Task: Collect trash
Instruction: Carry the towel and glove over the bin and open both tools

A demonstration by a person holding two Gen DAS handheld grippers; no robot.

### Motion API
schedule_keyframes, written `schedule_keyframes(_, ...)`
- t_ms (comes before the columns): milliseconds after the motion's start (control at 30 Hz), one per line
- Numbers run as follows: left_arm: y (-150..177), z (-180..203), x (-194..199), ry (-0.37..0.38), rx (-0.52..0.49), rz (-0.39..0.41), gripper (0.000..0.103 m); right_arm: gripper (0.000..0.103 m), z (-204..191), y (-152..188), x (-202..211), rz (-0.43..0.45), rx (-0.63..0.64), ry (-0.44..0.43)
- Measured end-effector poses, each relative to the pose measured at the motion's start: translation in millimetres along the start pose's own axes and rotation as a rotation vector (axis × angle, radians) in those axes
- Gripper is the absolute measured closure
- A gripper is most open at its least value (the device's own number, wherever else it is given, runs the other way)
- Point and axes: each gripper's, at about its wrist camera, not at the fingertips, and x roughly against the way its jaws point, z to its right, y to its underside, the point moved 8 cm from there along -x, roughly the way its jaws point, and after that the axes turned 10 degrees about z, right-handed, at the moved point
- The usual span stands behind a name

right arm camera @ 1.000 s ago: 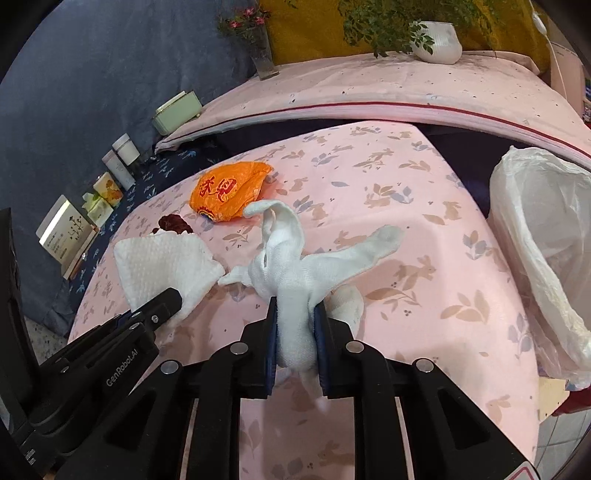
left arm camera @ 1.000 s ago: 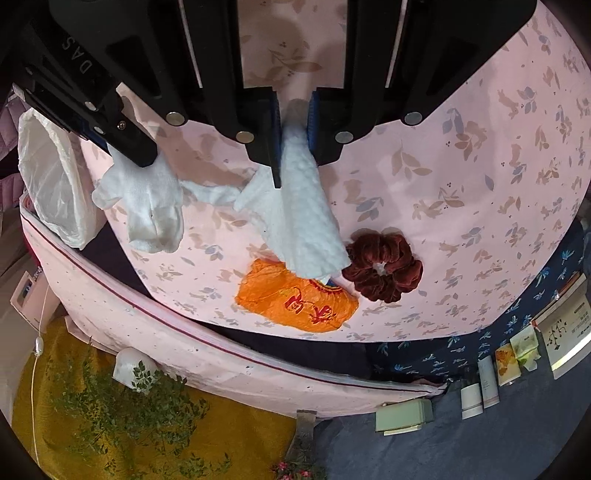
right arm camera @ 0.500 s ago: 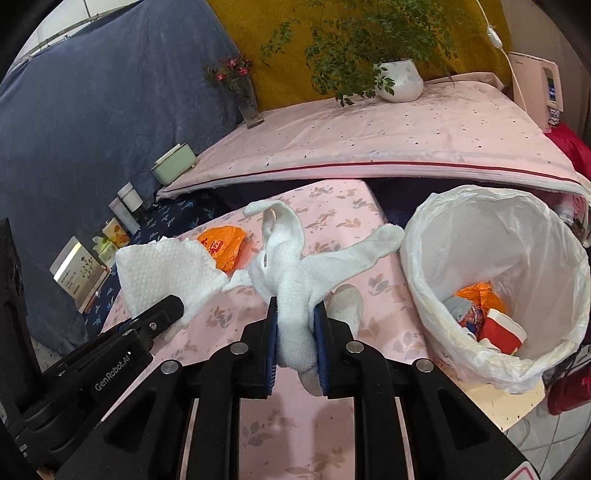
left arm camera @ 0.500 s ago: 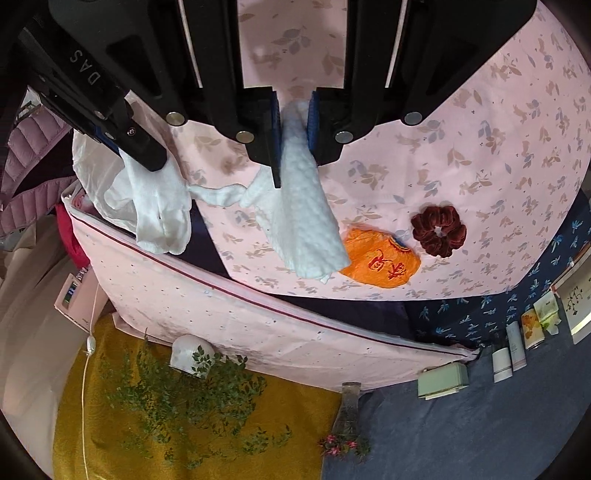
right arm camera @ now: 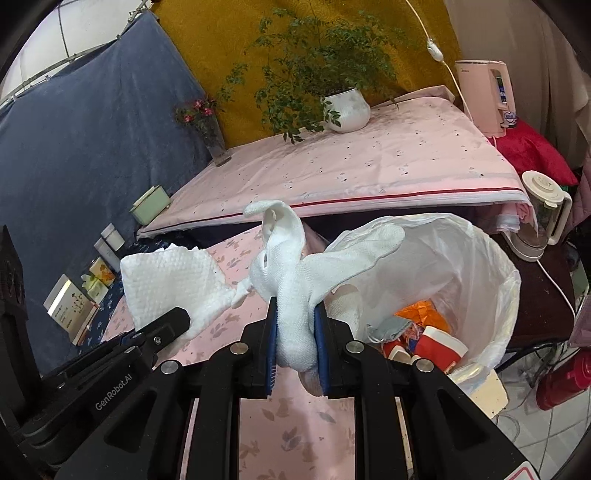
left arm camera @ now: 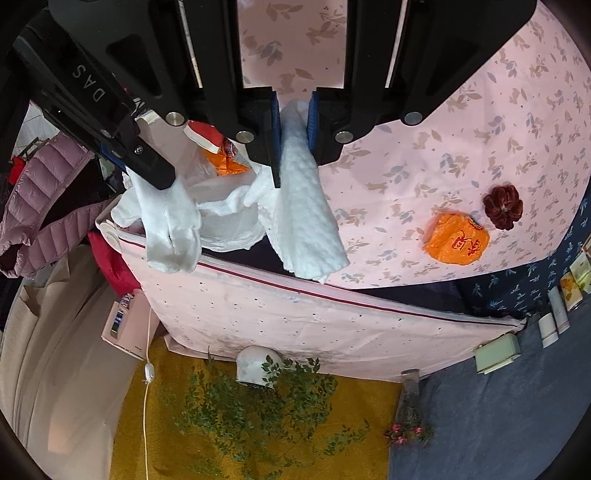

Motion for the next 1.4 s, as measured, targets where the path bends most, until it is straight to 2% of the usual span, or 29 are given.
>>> schedule_keyframes(267, -3.4, 37.8, -12.2, 0.067, -0.029, -0.02, 0.092, 0.086, 32.9, -12.3, 7.3, 0.023, -0.027, 0.041)
schedule_keyframes(933, -15.5, 94.6, -60.5, 0.204, -0.036, -0.083, 0.09, 0.086, 85.1, -37.0, -1.7, 0.042, -0.037, 0.143)
schedule_keyframes(967, -16.7, 96.0, -63.0, 0.207, -0.035, -0.081, 0.088, 0.086, 86.9, -37.8, -2.8, 0.042, -0.035, 0.148)
schedule_keyframes(1033, -18.6, 97.6, -65.6, 0.204, -0.04, -0.076, 0.075, 0.086, 89.9, -38.0, -3.7, 0.04, -0.034, 0.154)
schedule_keyframes(1067, -19.7, 97.3, -66.2, 0.196, -0.042, -0.07, 0.062, 0.086, 91.9, -38.0, -4.1, 0.039, -0.035, 0.158)
schedule_keyframes(1100, -20.6, 96.5, -65.9, 0.188, -0.041, -0.062, 0.054, 0.086, 93.0, -37.9, -4.1, 0.039, -0.036, 0.16)
schedule_keyframes(1167, -21.9, 94.1, -64.9, 0.176, -0.04, -0.05, 0.051, 0.086, 95.4, -37.2, -4.6, 0.038, -0.04, 0.163)
schedule_keyframes(1400, -18.4, 85.1, -66.1, 0.153, -0.037, -0.055, 0.051, 0.086, 96.5, -35.8, -10.9, 0.028, -0.04, 0.166)
